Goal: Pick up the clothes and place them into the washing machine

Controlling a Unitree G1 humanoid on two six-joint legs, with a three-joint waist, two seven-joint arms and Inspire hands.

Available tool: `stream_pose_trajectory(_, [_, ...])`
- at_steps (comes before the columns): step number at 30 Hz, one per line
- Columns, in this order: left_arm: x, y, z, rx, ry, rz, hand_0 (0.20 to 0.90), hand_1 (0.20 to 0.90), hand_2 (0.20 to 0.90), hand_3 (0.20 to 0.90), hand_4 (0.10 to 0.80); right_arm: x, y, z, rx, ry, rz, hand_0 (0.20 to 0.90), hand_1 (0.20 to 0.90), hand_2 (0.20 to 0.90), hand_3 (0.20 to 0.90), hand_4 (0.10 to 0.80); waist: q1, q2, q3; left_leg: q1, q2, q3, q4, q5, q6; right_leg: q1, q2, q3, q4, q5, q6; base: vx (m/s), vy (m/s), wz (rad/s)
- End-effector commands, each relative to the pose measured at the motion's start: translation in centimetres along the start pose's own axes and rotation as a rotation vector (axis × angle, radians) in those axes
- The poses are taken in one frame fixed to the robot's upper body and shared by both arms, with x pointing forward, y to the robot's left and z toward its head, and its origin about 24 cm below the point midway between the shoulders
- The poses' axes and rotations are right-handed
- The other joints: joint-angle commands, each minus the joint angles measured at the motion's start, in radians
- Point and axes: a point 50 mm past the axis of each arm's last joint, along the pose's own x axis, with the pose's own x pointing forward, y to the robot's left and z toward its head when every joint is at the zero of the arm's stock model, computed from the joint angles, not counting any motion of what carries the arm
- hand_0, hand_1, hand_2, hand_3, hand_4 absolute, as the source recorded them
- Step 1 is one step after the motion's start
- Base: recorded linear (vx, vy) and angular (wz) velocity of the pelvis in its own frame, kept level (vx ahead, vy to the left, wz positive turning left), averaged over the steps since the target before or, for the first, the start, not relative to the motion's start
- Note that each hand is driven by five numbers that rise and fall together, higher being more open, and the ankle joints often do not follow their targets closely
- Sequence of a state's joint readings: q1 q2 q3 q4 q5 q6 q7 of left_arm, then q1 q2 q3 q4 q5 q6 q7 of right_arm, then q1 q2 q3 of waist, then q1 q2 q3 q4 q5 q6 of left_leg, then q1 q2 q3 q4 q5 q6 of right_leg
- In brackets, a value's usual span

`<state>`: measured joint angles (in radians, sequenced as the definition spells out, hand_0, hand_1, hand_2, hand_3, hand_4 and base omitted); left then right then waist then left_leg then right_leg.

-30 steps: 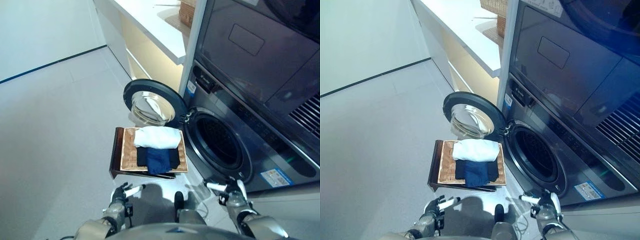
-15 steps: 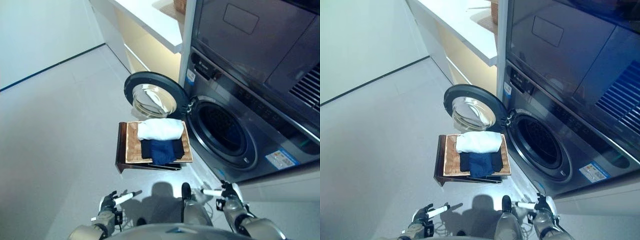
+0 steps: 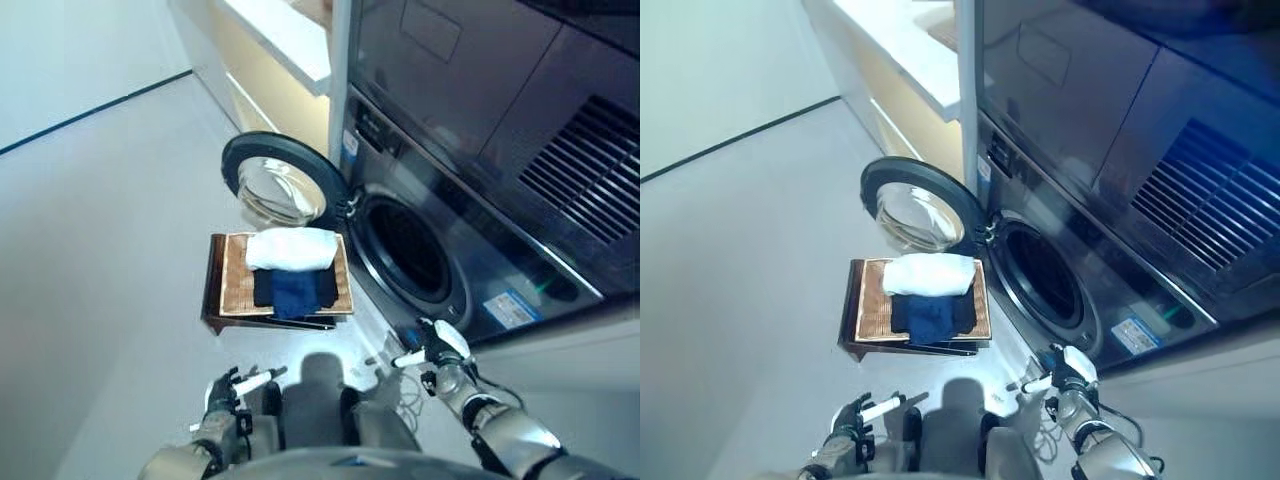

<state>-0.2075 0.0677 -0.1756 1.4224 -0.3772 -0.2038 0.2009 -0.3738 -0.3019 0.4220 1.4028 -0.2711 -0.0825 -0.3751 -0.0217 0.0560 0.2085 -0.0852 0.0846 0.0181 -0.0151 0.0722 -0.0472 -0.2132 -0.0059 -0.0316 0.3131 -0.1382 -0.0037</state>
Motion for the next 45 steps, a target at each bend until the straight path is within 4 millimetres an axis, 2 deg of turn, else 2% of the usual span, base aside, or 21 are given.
stream_pose_trajectory(1, [0.5, 1.0, 3.1, 0.003, -0.114, 0.052, 0.900, 0.900, 0.900, 0.900, 0.800, 1.0, -2.4, 3.7, -0.094, -0.127, -0.094, 0.900, 0.900, 0.900, 0.900, 0.800, 0.004, -0.035, -0.005, 0.017, -0.059, 0.044, -0.033, -0.016, -0.006, 0.154, -0.095, 0.000, -0.286, 0.158, 0.113, 0.064, 0.121, -0.28])
stream_pose_trajectory(5, [0.5, 0.9, 3.4, 0.004, -0.122, 0.048, 0.900, 0.900, 0.900, 0.900, 0.800, 1.0, -2.2, 4.2, -0.125, -0.148, -0.094, 0.900, 0.900, 0.900, 0.900, 0.800, 0.003, -0.039, -0.006, 0.032, -0.055, 0.053, -0.048, -0.011, -0.007, 0.162, -0.098, -0.004, -0.290, 0.158, 0.114, 0.042, 0.045, -0.09])
stream_pose_trajectory(9, [0.5, 0.1, 3.5, 0.014, -0.126, 0.024, 0.900, 0.900, 0.900, 0.900, 0.800, 1.0, -2.3, 5.8, -0.156, -0.205, -0.106, 0.900, 0.900, 0.900, 0.900, 0.800, 0.000, -0.044, -0.007, 0.042, -0.046, 0.044, -0.072, -0.003, -0.013, 0.167, -0.103, -0.029, -0.297, 0.155, 0.116, 0.022, 0.004, 0.12])
stream_pose_trajectory(17, [0.6, 0.6, 3.8, 0.005, -0.130, 0.042, 0.900, 0.900, 0.900, 0.900, 0.800, 1.1, -3.4, 7.7, -0.112, -0.261, -0.149, 0.900, 0.900, 0.900, 0.900, 0.800, -0.001, -0.048, 0.001, 0.028, -0.040, 0.025, -0.072, 0.003, -0.020, 0.150, -0.093, -0.036, -0.294, 0.156, 0.112, -0.014, -0.024, 0.12])
stream_pose_trajectory(18, [0.6, 0.4, 4.3, -0.001, -0.146, 0.037, 0.900, 0.900, 0.900, 0.900, 0.800, 1.1, -3.1, 7.4, -0.086, -0.246, -0.141, 0.900, 0.900, 0.900, 0.900, 0.800, 0.002, -0.072, 0.016, -0.046, -0.053, 0.015, 0.083, -0.032, -0.024, 0.153, -0.100, -0.037, -0.294, 0.144, 0.098, -0.028, -0.066, 0.19])
stream_pose_trajectory(19, [0.6, 0.4, 4.3, -0.001, -0.146, 0.037, 0.900, 0.900, 0.900, 0.900, 0.800, 1.1, -3.1, 7.4, -0.086, -0.246, -0.141, 0.900, 0.900, 0.900, 0.900, 0.800, 0.000, -0.071, 0.014, -0.052, -0.053, 0.013, 0.090, -0.035, -0.024, 0.152, -0.099, -0.038, -0.293, 0.144, 0.098, -0.048, -0.089, 0.27])
stream_pose_trajectory(20, [0.6, 0.2, 4.6, -0.008, -0.159, 0.033, 0.900, 0.900, 0.900, 0.900, 0.800, 1.1, -3.1, 7.0, -0.073, -0.237, -0.143, 0.900, 0.900, 0.900, 0.900, 0.800, 0.006, -0.083, 0.032, -0.096, -0.069, 0.002, 0.175, -0.049, -0.036, 0.161, -0.106, -0.043, -0.292, 0.139, 0.091, -0.039, -0.017, 0.48])
stream_pose_trajectory(21, [0.5, -0.1, 5.0, -0.013, -0.176, 0.026, 0.900, 0.900, 0.900, 0.900, 0.800, 1.0, -2.9, 6.9, -0.062, -0.238, -0.145, 0.900, 0.900, 0.900, 0.900, 0.800, 0.010, -0.091, 0.044, -0.137, -0.069, -0.019, 0.223, -0.046, -0.048, 0.165, -0.109, -0.049, -0.289, 0.139, 0.088, -0.025, -0.001, 0.53])
stream_pose_trajectory(23, [0.6, 0.0, 5.2, 0.009, -0.183, 0.023, 0.900, 0.900, 0.900, 0.900, 0.800, 0.9, -2.4, 6.2, -0.041, -0.208, -0.137, 0.900, 0.900, 0.900, 0.900, 0.800, 0.011, -0.102, 0.037, -0.165, 0.009, -0.002, 0.151, 0.009, -0.054, 0.168, -0.118, -0.068, -0.290, 0.136, 0.101, 0.075, 0.107, 0.40])
stream_pose_trajectory(25, [0.7, 0.5, 5.2, 0.029, -0.176, 0.045, 0.900, 0.900, 0.900, 0.900, 0.800, 0.9, -2.2, 5.7, -0.029, -0.185, -0.131, 0.900, 0.900, 0.900, 0.900, 0.800, 0.024, -0.089, 0.026, -0.109, 0.052, -0.009, -0.002, 0.056, -0.053, 0.160, -0.114, -0.056, -0.268, 0.125, 0.120, 0.148, 0.225, 0.18])
stream_pose_trajectory(27, [0.7, 0.8, 5.6, 0.060, -0.185, 0.050, 0.900, 0.900, 0.900, 0.900, 0.800, 1.0, -2.5, 4.9, -0.005, -0.155, -0.128, 0.900, 0.900, 0.900, 0.900, 0.800, 0.020, -0.078, 0.022, -0.099, 0.034, -0.009, 0.021, 0.030, -0.041, 0.156, -0.131, -0.040, -0.238, 0.118, 0.133, 0.136, 0.244, -0.12])
stream_pose_trajectory(30, [0.9, 1.7, 6.7, 0.094, -0.217, 0.076, 0.900, 0.900, 0.900, 0.900, 0.800, 0.6, -1.1, 5.0, 0.014, -0.132, -0.088, 0.900, 0.900, 0.900, 0.900, 0.800, 0.024, -0.074, 0.006, -0.073, 0.008, 0.022, 0.010, 0.011, -0.030, 0.167, -0.160, -0.030, -0.252, 0.127, 0.146, 0.100, 0.176, -0.38])
stream_pose_trajectory(32, [0.9, 1.9, 6.8, 0.101, -0.220, 0.083, 0.900, 0.900, 0.900, 0.900, 0.800, 0.6, -0.9, 5.0, -0.013, -0.140, -0.078, 0.900, 0.900, 0.900, 0.900, 0.800, 0.028, -0.073, 0.001, -0.064, -0.008, 0.036, 0.009, -0.002, -0.023, 0.173, -0.180, -0.024, -0.270, 0.140, 0.154, 0.054, 0.111, -0.33])
stream_pose_trajectory(36, [0.9, 2.2, 5.9, 0.077, -0.188, 0.095, 0.900, 0.900, 0.900, 0.900, 0.800, 0.4, -0.4, 5.9, -0.029, -0.165, -0.059, 0.900, 0.900, 0.900, 0.900, 0.800, 0.034, -0.084, -0.001, -0.060, -0.021, 0.048, 0.036, -0.032, -0.011, 0.183, -0.197, -0.012, -0.300, 0.150, 0.162, 0.050, 0.100, -0.12])
stream_pose_trajectory(37, [0.8, 1.8, 5.7, 0.063, -0.183, 0.086, 0.900, 0.900, 0.900, 0.900, 0.800, 0.5, -0.6, 6.4, -0.038, -0.189, -0.069, 0.900, 0.900, 0.900, 0.900, 0.800, 0.035, -0.091, 0.005, -0.078, -0.031, 0.059, 0.068, -0.052, -0.007, 0.179, -0.216, -0.010, -0.317, 0.169, 0.174, 0.000, 0.067, -0.27])
stream_pose_trajectory(40, [0.8, 1.6, 5.5, 0.051, -0.177, 0.078, 0.900, 0.900, 0.900, 0.900, 0.800, 0.5, -0.9, 6.5, -0.039, -0.191, -0.075, 0.900, 0.900, 0.900, 0.900, 0.800, 0.039, -0.096, 0.008, -0.102, -0.037, 0.070, 0.104, -0.073, -0.001, 0.169, -0.227, -0.006, -0.319, 0.180, 0.186, 0.003, 0.062, -0.10])
stream_pose_trajectory(41, [0.8, 1.6, 5.5, 0.051, -0.177, 0.078, 0.900, 0.900, 0.900, 0.900, 0.800, 0.5, -0.9, 6.5, -0.039, -0.191, -0.075, 0.900, 0.900, 0.900, 0.900, 0.800, 0.039, -0.096, 0.008, -0.103, -0.037, 0.070, 0.105, -0.074, -0.001, 0.169, -0.227, -0.006, -0.319, 0.180, 0.186, 0.080, 0.080, -0.10])
stream_pose_trajectory(42, [0.8, 1.3, 5.5, 0.065, -0.176, 0.070, 0.900, 0.900, 0.900, 0.900, 0.800, 0.5, -0.9, 6.4, -0.030, -0.185, -0.077, 0.900, 0.900, 0.900, 0.900, 0.800, 0.042, -0.092, 0.008, -0.098, -0.038, 0.066, 0.101, -0.082, 0.015, 0.135, -0.217, 0.005, -0.214, 0.165, 0.188, 0.099, 0.092, -0.08])
stream_pose_trajectory(43, [0.8, 1.5, 5.3, 0.084, -0.172, 0.070, 0.900, 0.900, 0.900, 0.900, 0.800, 0.5, -0.6, 6.5, -0.028, -0.186, -0.072, 0.900, 0.900, 0.900, 0.900, 0.800, 0.041, -0.087, 0.014, -0.089, -0.033, 0.068, 0.091, -0.082, 0.026, 0.086, -0.199, 0.012, -0.093, 0.161, 0.184, 0.057, 0.111, -0.09])
stream_pose_trajectory(44, [0.9, 1.7, 5.6, 0.100, -0.182, 0.078, 0.900, 0.900, 0.900, 0.900, 0.800, 0.5, -0.7, 7.2, -0.027, -0.207, -0.077, 0.900, 0.900, 0.900, 0.900, 0.800, 0.032, -0.079, 0.045, -0.079, -0.027, 0.068, 0.081, -0.074, 0.032, 0.014, -0.169, 0.030, 0.020, 0.186, 0.182, -0.035, 0.056, -0.11])
stream_pose_trajectory(45, [0.9, 2.0, 6.0, 0.115, -0.191, 0.081, 0.900, 0.900, 0.900, 0.900, 0.800, 0.5, -1.0, 7.9, -0.025, -0.231, -0.084, 0.900, 0.900, 0.900, 0.900, 0.800, 0.023, -0.067, 0.065, -0.077, -0.016, 0.063, 0.066, -0.063, 0.030, -0.040, -0.144, 0.042, 0.056, 0.187, 0.181, -0.029, 0.002, -0.23])
